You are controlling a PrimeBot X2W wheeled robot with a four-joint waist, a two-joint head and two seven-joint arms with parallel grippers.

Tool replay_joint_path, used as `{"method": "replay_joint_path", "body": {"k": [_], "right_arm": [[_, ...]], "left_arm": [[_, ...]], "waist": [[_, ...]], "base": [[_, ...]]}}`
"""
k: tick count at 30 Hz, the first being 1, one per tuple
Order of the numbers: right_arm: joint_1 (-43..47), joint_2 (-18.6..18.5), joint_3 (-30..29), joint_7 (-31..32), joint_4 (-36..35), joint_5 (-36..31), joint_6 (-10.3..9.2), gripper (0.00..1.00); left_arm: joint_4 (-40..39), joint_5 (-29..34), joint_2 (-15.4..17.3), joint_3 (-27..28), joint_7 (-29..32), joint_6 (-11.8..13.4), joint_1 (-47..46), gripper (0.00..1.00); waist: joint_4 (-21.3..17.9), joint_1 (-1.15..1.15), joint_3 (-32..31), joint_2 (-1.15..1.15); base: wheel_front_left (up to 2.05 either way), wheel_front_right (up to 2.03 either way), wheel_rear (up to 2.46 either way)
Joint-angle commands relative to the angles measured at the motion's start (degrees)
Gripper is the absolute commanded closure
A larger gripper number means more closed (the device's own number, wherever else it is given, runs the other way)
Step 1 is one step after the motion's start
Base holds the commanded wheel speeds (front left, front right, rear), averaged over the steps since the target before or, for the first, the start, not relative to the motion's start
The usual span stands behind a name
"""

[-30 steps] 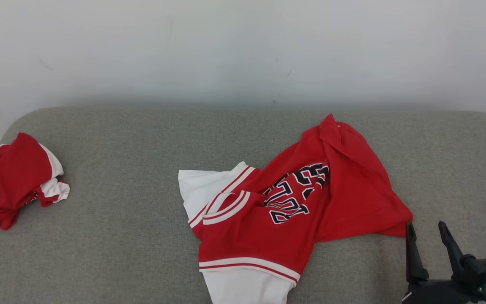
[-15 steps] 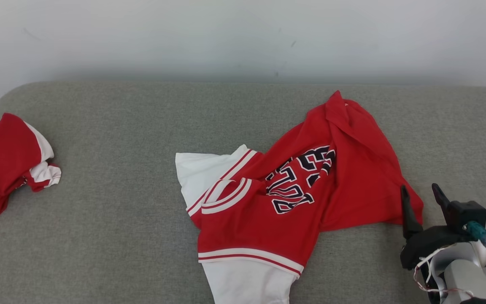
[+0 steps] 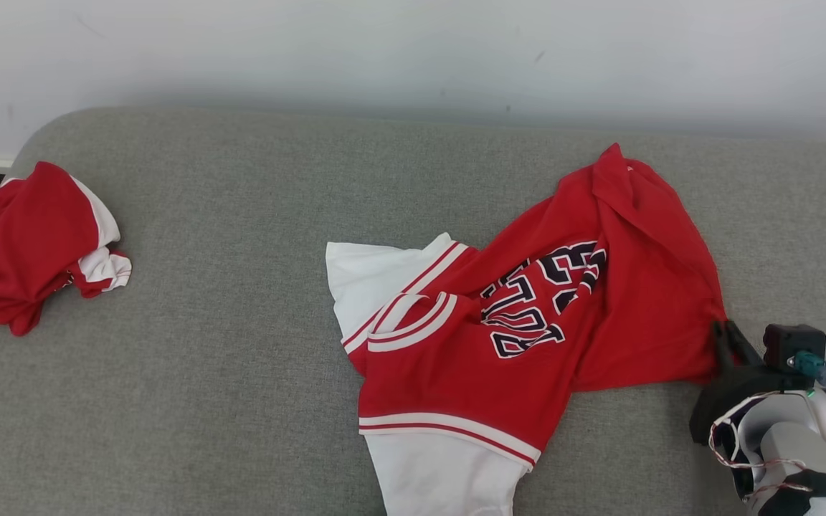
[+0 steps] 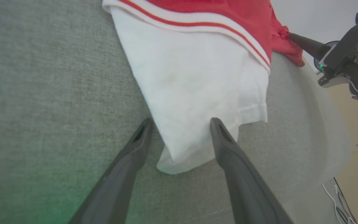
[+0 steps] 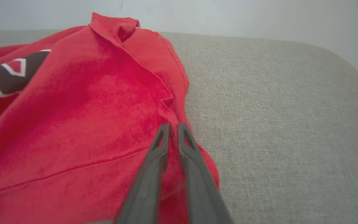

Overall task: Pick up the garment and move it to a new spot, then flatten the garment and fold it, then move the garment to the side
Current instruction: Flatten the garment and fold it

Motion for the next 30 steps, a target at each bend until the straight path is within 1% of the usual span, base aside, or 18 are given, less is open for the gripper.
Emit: {"method": "replay_joint_path", "body": {"k": [1, 2, 3, 5, 7, 9, 11, 14, 16, 18, 20, 21, 25, 28, 30], "right_arm": [[-0.9, -0.05, -0.31, -0.04, 0.41, -0.5, 0.08, 1.0], [-1.26, -0.2, -0.6, -0.04, 0.31, -0.64, 0.07, 1.0], [-1.4, -0.25, -0.98, -0.04, 0.01, -0.81, 0.07, 1.0], [-1.12, 0.13, -1.57, -0.05, -2.23, -0.85, 0.08, 1.0], [0.53, 0.88, -1.78, -0.04, -4.89, -0.41, 0.07, 1.0], [2.55, 1.35, -2.03, -0.04, -8.78, 1.13, 0.07, 1.0], [5.06, 1.88, -1.85, -0.05, -12.72, 3.22, 0.07, 1.0], [9.33, 2.2, -0.62, -0.03, -17.99, 6.44, 0.07, 1.0], [12.51, 2.23, 0.7, -0.05, -20.96, 8.52, 0.08, 1.0], [15.62, 2.19, 2.37, -0.04, -23.65, 11.05, 0.08, 1.0], [18.45, 1.79, 4.16, -0.05, -26.47, 13.02, 0.08, 1.0], [18.45, 1.79, 4.16, -0.05, -26.47, 13.02, 0.08, 1.0], [21.86, 0.89, 7.24, -0.04, -30.34, 15.96, 0.07, 1.0], [19.93, -0.08, 8.99, -0.04, -32.12, 18.0, 0.08, 1.0], [17.54, -0.83, 10.17, -0.04, -32.82, 19.29, 0.08, 1.0]], "left_arm": [[1.05, -1.19, 0.15, -0.45, 0.29, 0.24, -1.03, 0.62], [1.28, -1.99, 0.04, -1.17, 0.29, 0.23, -1.49, 0.97], [1.37, -2.44, -0.02, -1.66, 0.37, 0.21, -1.89, 1.0], [0.84, -3.13, -0.08, -1.96, 0.32, 0.2, -2.35, 1.0], [-0.92, -4.19, 0.34, 0.43, 0.18, 0.22, -2.35, 1.0], [-3.18, -4.46, 1.26, 4.27, 0.1, 0.21, -1.17, 1.0], [-6.49, -4.66, 1.44, 9.13, 0.09, 0.2, 0.56, 1.0], [-11.52, -3.33, 2.32, 15.72, 0.1, 0.19, 2.91, 1.0], [-14.44, -2.46, 2.83, 18.83, 0.1, 0.19, 4.57, 1.0], [-16.82, -1.78, 3.01, 20.81, 0.09, 0.19, 5.92, 1.0], [-18.76, -1.82, 3.03, 22.11, 0.09, 0.19, 7.16, 1.0], [-18.76, -1.82, 3.03, 22.11, 0.09, 0.19, 7.16, 1.0], [-22.02, -1.63, 3.38, 24.2, 0.1, 0.19, 7.71, 1.0], [-23.17, -1.79, 5.1, 24.35, 0.55, 0.19, 4.71, 1.0], [-24.14, -3.38, 6.05, 24.61, 2.08, 0.18, 1.45, 1.0]], "waist": [[0.22, 0.0, 0.49, 0.0], [0.25, 0.0, 0.67, 0.0], [0.28, 0.0, 0.8, 0.0], [0.28, 0.0, 0.83, 0.0], [0.23, 0.0, 0.43, 0.0], [0.14, 0.0, -0.33, 0.0], [-0.02, 0.0, -1.19, 0.0], [-0.33, 0.0, -2.56, 0.0], [-0.61, 0.0, -3.56, 0.0], [-0.86, 0.0, -4.46, 0.0], [-1.2, 0.0, -4.99, 0.0], [-1.2, 0.0, -4.99, 0.0], [-2.67, 0.0, -4.86, 0.0], [-4.02, 0.0, -4.11, 0.0], [-4.71, 0.0, -3.34, 0.0]], "base": [[0.0, 0.0, 0.0], [0.0, 0.0, 0.0], [0.0, 0.0, 0.0], [0.0, 0.0, 0.0], [0.0, 0.0, 0.0], [0.0, 0.0, 0.0], [0.0, 0.0, 0.0], [0.0, 0.0, 0.0], [0.0, 0.0, 0.0], [0.0, 0.0, 0.0], [0.0, 0.0, 0.0], [0.0, 0.0, 0.0], [0.0, 0.0, 0.0], [0.0, 0.0, 0.0], [0.0, 0.0, 0.0]]}}
